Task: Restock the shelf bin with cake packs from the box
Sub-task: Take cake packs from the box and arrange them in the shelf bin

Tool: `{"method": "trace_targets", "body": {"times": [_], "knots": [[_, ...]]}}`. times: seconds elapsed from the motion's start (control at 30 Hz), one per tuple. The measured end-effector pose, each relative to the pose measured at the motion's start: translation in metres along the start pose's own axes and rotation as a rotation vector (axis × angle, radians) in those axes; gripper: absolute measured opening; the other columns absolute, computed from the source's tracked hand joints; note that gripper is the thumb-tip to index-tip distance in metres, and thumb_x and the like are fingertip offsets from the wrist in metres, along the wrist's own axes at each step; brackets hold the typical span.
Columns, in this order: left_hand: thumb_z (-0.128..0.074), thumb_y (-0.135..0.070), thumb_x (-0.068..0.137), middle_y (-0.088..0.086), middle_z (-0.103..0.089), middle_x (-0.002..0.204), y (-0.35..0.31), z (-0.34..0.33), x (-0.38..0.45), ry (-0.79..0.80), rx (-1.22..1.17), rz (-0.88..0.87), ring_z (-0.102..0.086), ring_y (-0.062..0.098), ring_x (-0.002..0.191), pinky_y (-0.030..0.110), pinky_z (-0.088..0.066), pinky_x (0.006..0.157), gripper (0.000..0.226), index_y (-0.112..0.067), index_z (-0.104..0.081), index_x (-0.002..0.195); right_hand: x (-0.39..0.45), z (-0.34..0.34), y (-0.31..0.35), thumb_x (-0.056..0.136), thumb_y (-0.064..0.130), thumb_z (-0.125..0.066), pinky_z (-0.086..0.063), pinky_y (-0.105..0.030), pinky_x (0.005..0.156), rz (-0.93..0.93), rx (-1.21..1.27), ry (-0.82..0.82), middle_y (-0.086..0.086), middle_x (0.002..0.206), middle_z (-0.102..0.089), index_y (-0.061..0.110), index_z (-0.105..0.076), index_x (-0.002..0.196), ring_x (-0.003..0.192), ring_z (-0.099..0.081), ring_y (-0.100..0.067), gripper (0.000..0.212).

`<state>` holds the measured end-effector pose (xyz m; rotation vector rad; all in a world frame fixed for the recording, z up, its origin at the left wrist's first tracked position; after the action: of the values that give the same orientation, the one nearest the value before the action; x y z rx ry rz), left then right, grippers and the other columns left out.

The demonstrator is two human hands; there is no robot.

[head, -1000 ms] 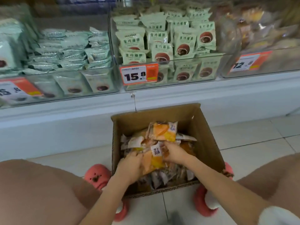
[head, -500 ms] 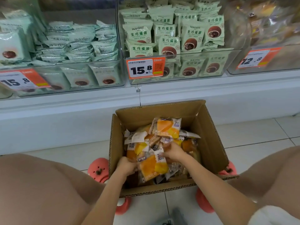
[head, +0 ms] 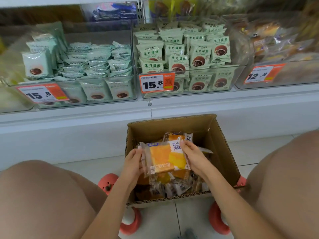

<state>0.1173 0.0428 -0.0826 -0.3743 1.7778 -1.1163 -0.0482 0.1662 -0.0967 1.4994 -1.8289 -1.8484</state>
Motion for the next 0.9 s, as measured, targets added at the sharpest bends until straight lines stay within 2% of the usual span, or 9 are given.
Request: {"method": "trace_targets", "body": {"times": [0.1, 0.23, 0.3, 0.43, 0.5, 0.6, 0.7, 0.8, 0.9], "knots": [[-0.040, -0.035, 0.101, 0.013, -0.068, 0.094, -0.001, -0.002, -0.004, -0.162, 0.166, -0.103, -0.067, 0.029, 0.088, 0.041, -0.055, 0.078, 0.031, -0.011, -0.058, 0.095, -0.008, -0.005, -0.004, 0.094, 0.036, -0.052, -0.056, -0.036, 0.082, 0.077, -0.082, -0.115, -0.003, 0.098, -0.069, 0.023, -0.057, 0.104, 0.089, -0.067, -0.018, 0.018], [-0.038, -0.036, 0.101, 0.012, -0.062, 0.088, -0.002, 0.001, -0.013, -0.411, 0.292, -0.243, -0.061, 0.026, 0.080, 0.041, -0.051, 0.074, 0.030, -0.013, -0.053, 0.088, -0.016, -0.015, -0.013, 0.096, 0.042, -0.047, -0.049, -0.049, 0.091, 0.135, -0.192, -0.212, -0.015, 0.106, -0.066, 0.027, -0.059, 0.092, 0.099, -0.063, -0.034, 0.020], [-0.036, -0.031, 0.102, 0.012, -0.061, 0.084, -0.005, -0.002, -0.020, -0.462, 0.329, -0.322, -0.057, 0.022, 0.071, 0.035, -0.047, 0.063, 0.027, -0.011, -0.050, 0.089, -0.022, -0.018, -0.012, 0.098, 0.037, -0.044, -0.051, -0.043, 0.084, 0.198, -0.245, -0.270, -0.016, 0.106, -0.065, 0.023, -0.058, 0.091, 0.095, -0.063, -0.031, 0.021], [-0.033, -0.027, 0.103, 0.002, -0.054, 0.068, -0.007, -0.016, -0.040, -0.485, 0.359, -0.426, -0.052, 0.017, 0.059, 0.025, -0.034, 0.049, 0.026, -0.009, -0.047, 0.091, -0.036, -0.017, -0.002, 0.100, 0.032, -0.040, -0.042, -0.025, 0.058, 0.302, -0.219, -0.380, -0.009, 0.085, -0.060, 0.013, -0.052, 0.087, 0.070, -0.054, -0.016, 0.026], [-0.033, -0.028, 0.102, 0.003, -0.055, 0.069, -0.013, -0.019, -0.044, -0.499, 0.351, -0.455, -0.053, 0.018, 0.060, 0.026, -0.035, 0.049, 0.025, -0.010, -0.047, 0.092, -0.041, -0.015, 0.008, 0.100, 0.031, -0.041, -0.044, -0.022, 0.056, 0.292, -0.157, -0.328, -0.004, 0.083, -0.062, 0.015, -0.050, 0.081, 0.069, -0.058, -0.013, 0.026], [-0.033, -0.026, 0.102, 0.004, -0.055, 0.065, -0.044, -0.021, -0.052, -0.517, 0.396, -0.632, -0.052, 0.021, 0.057, 0.027, -0.033, 0.046, 0.023, -0.010, -0.044, 0.091, -0.050, -0.012, 0.044, 0.099, 0.028, -0.045, -0.054, -0.028, 0.065, 0.314, -0.202, -0.188, -0.014, 0.099, -0.069, 0.013, -0.050, 0.080, 0.083, -0.068, -0.020, 0.025], [-0.036, -0.020, 0.101, -0.003, -0.051, 0.058, -0.094, -0.030, -0.068, -0.510, 0.450, -0.859, -0.048, 0.013, 0.050, 0.026, -0.027, 0.044, 0.016, -0.012, -0.042, 0.088, -0.071, -0.011, 0.117, 0.092, 0.032, -0.056, -0.052, -0.032, 0.091, 0.584, -0.435, -0.181, 0.003, 0.108, -0.069, 0.022, -0.058, 0.096, 0.098, -0.066, -0.007, 0.012], [-0.041, -0.013, 0.098, -0.011, -0.045, 0.052, -0.147, -0.047, -0.081, -0.512, 0.456, -1.057, -0.041, 0.006, 0.044, 0.022, -0.023, 0.042, 0.012, -0.013, -0.040, 0.086, -0.095, -0.039, 0.200, 0.079, 0.040, -0.070, -0.037, -0.018, 0.098, 0.695, -0.978, 0.082, 0.029, 0.124, -0.053, 0.040, -0.052, 0.121, 0.114, -0.047, 0.012, 0.046], [-0.038, -0.019, 0.097, -0.015, -0.044, 0.051, -0.200, -0.069, -0.095, -0.483, 0.422, -1.209, -0.040, 0.003, 0.040, 0.021, -0.025, 0.038, 0.012, -0.017, -0.039, 0.086, -0.102, -0.073, 0.261, 0.071, 0.041, -0.079, -0.041, -0.026, 0.100, 0.665, -1.356, 0.207, 0.016, 0.135, -0.051, 0.033, -0.044, 0.136, 0.120, -0.048, -0.003, 0.074]]}}
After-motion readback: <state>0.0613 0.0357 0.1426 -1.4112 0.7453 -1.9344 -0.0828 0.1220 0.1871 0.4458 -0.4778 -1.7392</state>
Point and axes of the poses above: each hand's wrist, its own x-axis towards the middle knuckle, its own z-axis out of the back of the hand, y = z × x, the point moved 3 cm from there along x, towards the middle knuckle
